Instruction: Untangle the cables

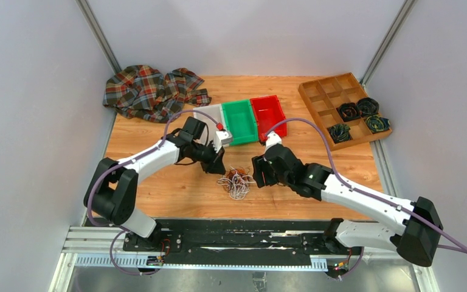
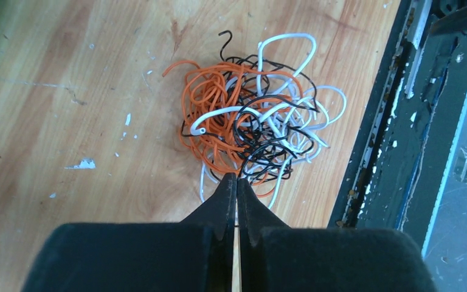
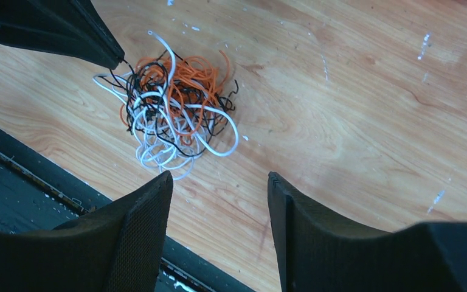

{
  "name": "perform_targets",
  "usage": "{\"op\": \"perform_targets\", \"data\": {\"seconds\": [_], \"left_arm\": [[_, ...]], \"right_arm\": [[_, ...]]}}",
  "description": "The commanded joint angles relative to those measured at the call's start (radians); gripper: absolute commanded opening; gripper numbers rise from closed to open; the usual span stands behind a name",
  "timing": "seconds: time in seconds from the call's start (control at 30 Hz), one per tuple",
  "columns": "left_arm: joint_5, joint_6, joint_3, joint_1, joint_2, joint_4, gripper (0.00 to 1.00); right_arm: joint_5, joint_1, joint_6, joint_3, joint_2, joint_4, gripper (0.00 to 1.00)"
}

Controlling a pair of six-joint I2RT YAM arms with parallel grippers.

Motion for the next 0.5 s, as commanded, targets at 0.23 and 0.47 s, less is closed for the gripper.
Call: {"op": "perform_targets", "data": {"seconds": [0.23, 0.47], "left_arm": [[-0.128, 0.055, 0.224, -0.007, -0.161, -0.399, 0.01], [-0.158, 0.006, 0.349, -0.007, -0.241, -0.534, 0.01]], "right_arm": [[-0.045, 0.031, -0.036, 0.009, 0.067, 0.224, 0.67], [-0.074, 0.072, -0.08, 0.059, 0.104, 0.352, 0.75]]}}
